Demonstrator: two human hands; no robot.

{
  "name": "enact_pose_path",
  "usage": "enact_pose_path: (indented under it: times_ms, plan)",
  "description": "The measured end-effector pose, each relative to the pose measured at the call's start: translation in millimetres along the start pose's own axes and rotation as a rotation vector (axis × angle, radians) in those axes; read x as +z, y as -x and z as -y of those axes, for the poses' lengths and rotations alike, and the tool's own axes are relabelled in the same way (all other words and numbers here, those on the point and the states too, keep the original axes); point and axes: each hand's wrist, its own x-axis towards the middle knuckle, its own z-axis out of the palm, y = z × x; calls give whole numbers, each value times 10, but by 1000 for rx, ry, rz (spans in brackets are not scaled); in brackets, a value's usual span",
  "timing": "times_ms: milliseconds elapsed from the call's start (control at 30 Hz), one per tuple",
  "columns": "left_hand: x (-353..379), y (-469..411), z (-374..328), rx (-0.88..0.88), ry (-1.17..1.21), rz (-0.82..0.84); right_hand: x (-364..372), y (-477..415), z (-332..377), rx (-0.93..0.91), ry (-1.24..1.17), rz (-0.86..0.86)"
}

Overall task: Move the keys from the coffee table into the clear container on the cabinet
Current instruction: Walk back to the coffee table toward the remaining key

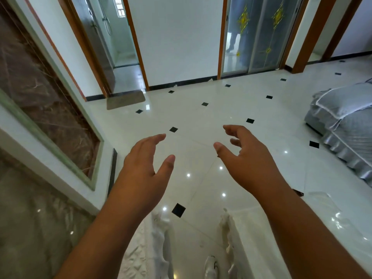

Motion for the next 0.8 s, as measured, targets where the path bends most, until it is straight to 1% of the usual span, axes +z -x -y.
enact_pose_path:
  times_ms: [100, 200, 333, 500, 800]
  plan:
    - [149, -571, -127, 33, -53, 2, -24, -574, -72, 18, -56, -28]
    - [348, -1093, -282, 47, -50, 21, -89, -1092, -165, 25, -93, -51]
    - [644, -1640, -444, 87, -4, 18, -248, -1595, -372, 37, -45, -89]
    - [986, -2114, -576, 139, 30, 109, -456, -1916, -580, 90, 9, -146]
    - [1629, -3046, -840, 338, 162, 323, -765, -2309, -917, 274, 117, -369]
